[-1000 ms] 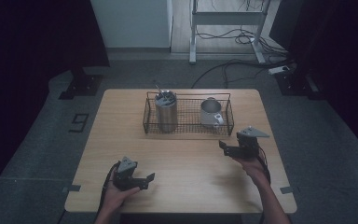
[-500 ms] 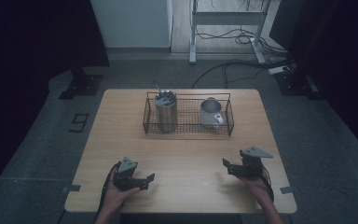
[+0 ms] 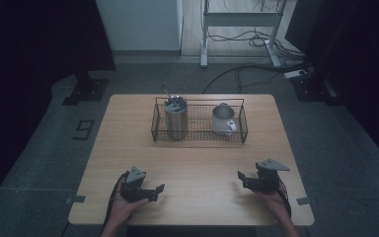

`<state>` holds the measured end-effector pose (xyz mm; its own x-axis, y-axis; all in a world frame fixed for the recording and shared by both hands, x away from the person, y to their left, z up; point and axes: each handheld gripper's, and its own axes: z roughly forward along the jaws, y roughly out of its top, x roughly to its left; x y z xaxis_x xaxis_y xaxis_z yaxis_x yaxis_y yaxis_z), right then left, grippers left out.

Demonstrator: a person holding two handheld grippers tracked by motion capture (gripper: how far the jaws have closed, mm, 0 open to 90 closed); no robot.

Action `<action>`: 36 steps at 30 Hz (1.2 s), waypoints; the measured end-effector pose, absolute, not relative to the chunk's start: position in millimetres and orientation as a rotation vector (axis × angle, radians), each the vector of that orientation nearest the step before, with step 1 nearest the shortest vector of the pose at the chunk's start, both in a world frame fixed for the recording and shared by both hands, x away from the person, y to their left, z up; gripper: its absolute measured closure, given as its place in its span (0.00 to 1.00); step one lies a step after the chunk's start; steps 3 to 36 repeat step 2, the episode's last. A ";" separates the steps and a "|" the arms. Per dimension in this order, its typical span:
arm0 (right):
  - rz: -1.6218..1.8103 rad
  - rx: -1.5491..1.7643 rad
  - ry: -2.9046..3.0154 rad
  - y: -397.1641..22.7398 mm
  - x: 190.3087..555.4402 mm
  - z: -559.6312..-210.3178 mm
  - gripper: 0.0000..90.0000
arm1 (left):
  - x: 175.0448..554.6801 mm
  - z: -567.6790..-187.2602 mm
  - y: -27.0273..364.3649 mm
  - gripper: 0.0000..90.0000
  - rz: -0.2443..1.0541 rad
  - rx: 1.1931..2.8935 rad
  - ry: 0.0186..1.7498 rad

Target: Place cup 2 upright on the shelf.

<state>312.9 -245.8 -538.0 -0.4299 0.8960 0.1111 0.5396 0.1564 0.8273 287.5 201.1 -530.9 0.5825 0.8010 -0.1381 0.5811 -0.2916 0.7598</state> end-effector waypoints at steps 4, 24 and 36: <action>1.175 1.365 2.037 -246.3 313.5 -539.0 0.15 | 287.7 -531.0 201.4 0.10 0.344 1.998 1.103; 1.175 1.365 2.037 -246.3 313.5 -539.0 0.15 | 287.7 -531.0 201.4 0.10 0.344 1.998 1.103; 1.175 1.365 2.037 -246.3 313.5 -539.0 0.15 | 287.7 -531.0 201.4 0.10 0.344 1.998 1.103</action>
